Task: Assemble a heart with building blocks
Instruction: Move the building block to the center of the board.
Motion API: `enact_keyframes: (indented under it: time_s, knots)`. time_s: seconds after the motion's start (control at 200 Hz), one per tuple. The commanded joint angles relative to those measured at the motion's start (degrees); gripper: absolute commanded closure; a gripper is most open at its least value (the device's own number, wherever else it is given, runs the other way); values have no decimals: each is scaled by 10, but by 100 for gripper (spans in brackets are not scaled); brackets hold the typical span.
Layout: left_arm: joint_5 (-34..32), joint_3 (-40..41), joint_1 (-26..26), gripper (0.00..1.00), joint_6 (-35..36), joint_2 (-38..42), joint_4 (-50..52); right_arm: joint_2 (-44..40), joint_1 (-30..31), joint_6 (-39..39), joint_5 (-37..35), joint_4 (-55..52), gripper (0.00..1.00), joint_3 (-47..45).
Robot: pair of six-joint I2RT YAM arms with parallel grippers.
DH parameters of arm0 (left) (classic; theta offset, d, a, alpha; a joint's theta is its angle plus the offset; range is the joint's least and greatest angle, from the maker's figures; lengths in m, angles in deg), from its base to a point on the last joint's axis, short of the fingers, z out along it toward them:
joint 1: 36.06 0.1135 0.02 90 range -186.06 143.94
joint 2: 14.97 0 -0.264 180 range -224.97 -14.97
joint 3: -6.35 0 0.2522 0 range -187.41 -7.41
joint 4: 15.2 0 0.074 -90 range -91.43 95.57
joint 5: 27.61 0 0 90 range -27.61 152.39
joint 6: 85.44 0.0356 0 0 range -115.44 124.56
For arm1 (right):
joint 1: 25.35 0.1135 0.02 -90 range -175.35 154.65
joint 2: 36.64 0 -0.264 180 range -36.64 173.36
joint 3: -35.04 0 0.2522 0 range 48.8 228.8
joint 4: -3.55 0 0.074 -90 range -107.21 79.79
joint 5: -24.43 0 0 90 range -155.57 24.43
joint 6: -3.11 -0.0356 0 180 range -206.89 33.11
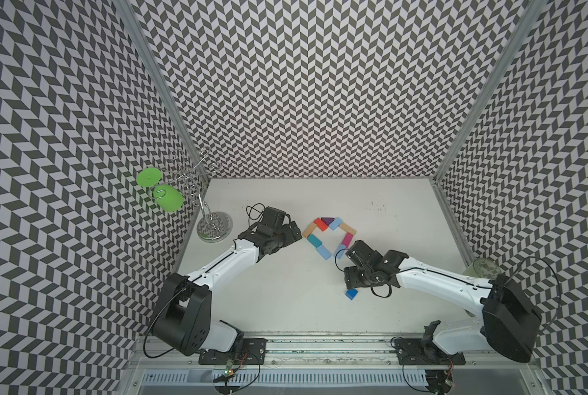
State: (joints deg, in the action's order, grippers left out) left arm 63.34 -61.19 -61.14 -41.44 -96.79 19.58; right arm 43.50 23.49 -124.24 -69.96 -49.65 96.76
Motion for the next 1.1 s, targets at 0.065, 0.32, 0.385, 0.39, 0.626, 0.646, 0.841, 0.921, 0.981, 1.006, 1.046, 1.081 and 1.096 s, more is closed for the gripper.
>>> enact_keyframes:
  time_s: [0.065, 0.32, 0.385, 0.39, 0.626, 0.646, 0.841, 0.921, 0.981, 1.006, 1.046, 1.081, 1.096]
  knots:
    - [-3, 13, 2, 3, 3, 17, -4, -8, 20, 12, 13, 35, 35, -12]
    - [-4, 30, 3, 3, 1, 27, -3, 5, 34, 7, 24, 37, 37, -19]
    - [-4, 32, 3, 3, 0, 28, -3, 11, 38, 6, 25, 36, 37, -21]
    - [-4, 32, 2, 3, 0, 28, -3, 11, 38, 6, 25, 36, 37, -21]
    - [-2, 33, 3, 3, 0, 26, -4, 17, 50, -6, 18, 25, 37, -33]
    - [-2, 33, 2, 3, 0, 26, -4, 16, 50, -7, 17, 25, 37, -34]
    - [2, 35, 3, 3, -2, 22, -6, 20, 51, -20, 10, 28, 43, -37]
    - [3, 35, 2, 3, -3, 22, -6, 25, 52, -24, 6, 28, 47, -38]
    - [2, 35, 2, 3, -3, 23, -6, 28, 53, -24, 6, 30, 50, -38]
    - [2, 36, 2, 3, -3, 24, -6, 29, 53, -24, 6, 31, 51, -38]
    - [1, 36, 2, 3, -3, 24, -5, 31, 54, -24, 7, 32, 53, -38]
    - [1, 37, 2, 3, -3, 25, -5, 32, 54, -24, 7, 33, 55, -37]
    - [1, 37, 2, 3, -3, 25, -5, 33, 55, -25, 7, 33, 55, -37]
